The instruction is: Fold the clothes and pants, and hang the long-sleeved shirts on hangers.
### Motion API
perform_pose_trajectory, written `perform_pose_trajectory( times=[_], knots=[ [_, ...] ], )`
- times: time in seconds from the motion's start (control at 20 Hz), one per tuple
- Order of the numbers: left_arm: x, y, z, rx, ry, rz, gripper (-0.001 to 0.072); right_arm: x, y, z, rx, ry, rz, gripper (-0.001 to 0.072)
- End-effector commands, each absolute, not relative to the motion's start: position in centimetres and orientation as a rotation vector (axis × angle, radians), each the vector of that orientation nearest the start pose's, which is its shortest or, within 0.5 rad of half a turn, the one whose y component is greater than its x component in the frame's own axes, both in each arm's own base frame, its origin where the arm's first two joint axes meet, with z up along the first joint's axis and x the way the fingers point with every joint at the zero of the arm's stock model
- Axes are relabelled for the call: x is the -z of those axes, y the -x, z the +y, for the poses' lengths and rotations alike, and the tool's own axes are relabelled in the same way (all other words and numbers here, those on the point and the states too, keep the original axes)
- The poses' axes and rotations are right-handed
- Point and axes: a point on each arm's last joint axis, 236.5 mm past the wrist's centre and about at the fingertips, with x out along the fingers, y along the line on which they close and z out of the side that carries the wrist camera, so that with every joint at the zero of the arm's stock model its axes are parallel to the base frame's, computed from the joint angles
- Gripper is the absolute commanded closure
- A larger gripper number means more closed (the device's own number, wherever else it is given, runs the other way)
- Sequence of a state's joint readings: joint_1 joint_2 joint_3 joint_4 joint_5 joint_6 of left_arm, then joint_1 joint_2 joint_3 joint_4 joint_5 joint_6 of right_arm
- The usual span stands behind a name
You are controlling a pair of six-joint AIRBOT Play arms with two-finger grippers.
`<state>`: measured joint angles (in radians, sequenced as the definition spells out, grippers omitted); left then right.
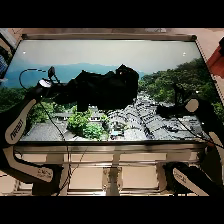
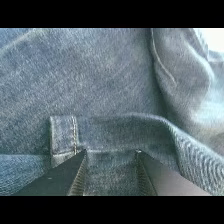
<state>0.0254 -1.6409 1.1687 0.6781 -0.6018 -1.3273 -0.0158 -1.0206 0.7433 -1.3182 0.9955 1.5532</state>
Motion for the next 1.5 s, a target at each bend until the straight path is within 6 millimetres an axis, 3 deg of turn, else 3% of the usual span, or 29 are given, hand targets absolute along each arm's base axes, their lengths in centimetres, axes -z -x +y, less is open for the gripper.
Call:
perform_pose_trajectory(
  times=[0.0, 0.3, 0.45, 0.6, 0.9, 1.45],
  knots=[
    [5.4, -51.2, -8.5, 0.157, 0.782, 0.995, 0.0354, 3.3, -30.7, 4.6, -0.094, -0.255, 1.261, 0.0686],
    [8.4, -48.2, -5.5, 0.083, 0.686, 1.143, 0.0344, 3.3, -30.7, 4.7, -0.097, -0.261, 1.262, 0.0686],
    [9.3, -48.0, -6.0, 0.088, 0.683, 1.167, 0.0343, 3.3, -30.7, 4.7, -0.097, -0.261, 1.261, 0.0685],
    [10.1, -47.8, -7.2, 0.123, 0.648, 1.180, 0.0293, 3.3, -30.8, 4.7, -0.097, -0.261, 1.261, 0.0685],
    [8.8, -50.0, -8.4, 0.148, 0.680, 1.075, 0.0293, 3.3, -30.8, 4.7, -0.097, -0.262, 1.261, 0.0686],
    [6.4, -51.3, -8.9, 0.187, 0.683, 1.045, 0.0293, 3.3, -30.8, 4.7, -0.097, -0.262, 1.261, 0.0685]
  ],
)
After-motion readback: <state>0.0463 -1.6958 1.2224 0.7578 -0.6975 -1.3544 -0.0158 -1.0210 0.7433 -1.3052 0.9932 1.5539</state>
